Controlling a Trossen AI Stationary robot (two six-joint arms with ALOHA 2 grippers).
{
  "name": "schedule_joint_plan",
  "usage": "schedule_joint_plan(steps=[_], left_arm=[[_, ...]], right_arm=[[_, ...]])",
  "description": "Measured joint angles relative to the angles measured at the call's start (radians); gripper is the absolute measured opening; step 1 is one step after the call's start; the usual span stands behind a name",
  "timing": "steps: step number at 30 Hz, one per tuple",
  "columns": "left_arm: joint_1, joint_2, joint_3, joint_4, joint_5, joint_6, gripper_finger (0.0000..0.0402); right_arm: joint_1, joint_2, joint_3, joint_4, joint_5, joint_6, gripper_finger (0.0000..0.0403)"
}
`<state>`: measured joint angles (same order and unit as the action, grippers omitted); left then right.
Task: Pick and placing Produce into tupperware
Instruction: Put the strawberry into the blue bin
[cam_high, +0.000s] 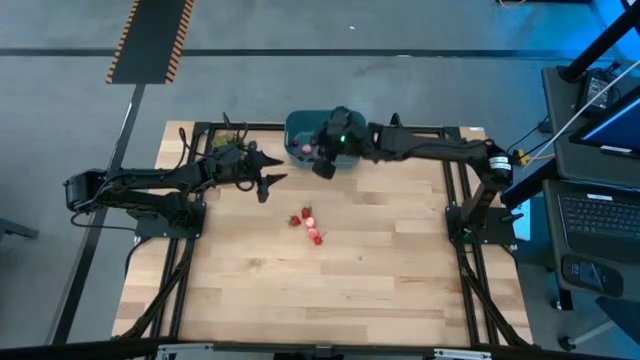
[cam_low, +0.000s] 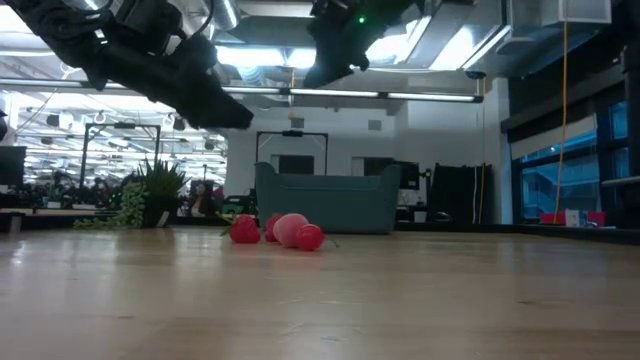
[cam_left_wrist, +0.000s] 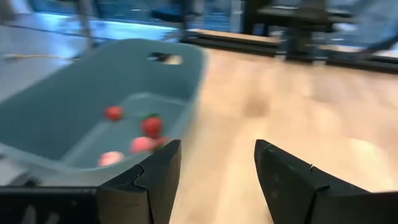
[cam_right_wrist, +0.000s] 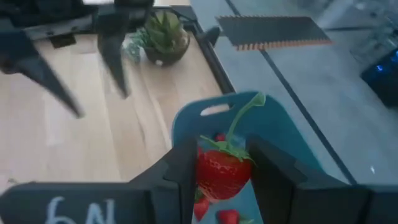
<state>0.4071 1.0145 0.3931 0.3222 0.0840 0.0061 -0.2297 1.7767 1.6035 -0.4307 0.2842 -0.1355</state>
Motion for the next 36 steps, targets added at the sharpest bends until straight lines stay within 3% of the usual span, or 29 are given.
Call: schedule_joint_plan(steps=[4, 8, 18, 36], left_arm=[[-0.010, 0.000, 0.000, 0.000, 0.128, 0.000, 0.0198], [-0.028, 0.000, 0.000, 0.000, 0.140, 0.000, 0.0198], [-0.042, 0.000, 0.000, 0.000, 0.054, 0.000, 0.0198], [-0.042, 0.000, 0.000, 0.000, 0.051, -0.005, 0.0198]], right_arm=[[-0.079, 0.000, 0.057, -0.029, -0.178, -0.028, 0.0122], [-0.156, 0.000, 0.060, -0.040, -0.291, -0.025, 0.0122], [-0.237, 0.117, 0.060, -0.046, -0.369, 0.022, 0.0122], [-0.238, 0.390, 0.060, 0.113, -0.376, 0.107, 0.0122]])
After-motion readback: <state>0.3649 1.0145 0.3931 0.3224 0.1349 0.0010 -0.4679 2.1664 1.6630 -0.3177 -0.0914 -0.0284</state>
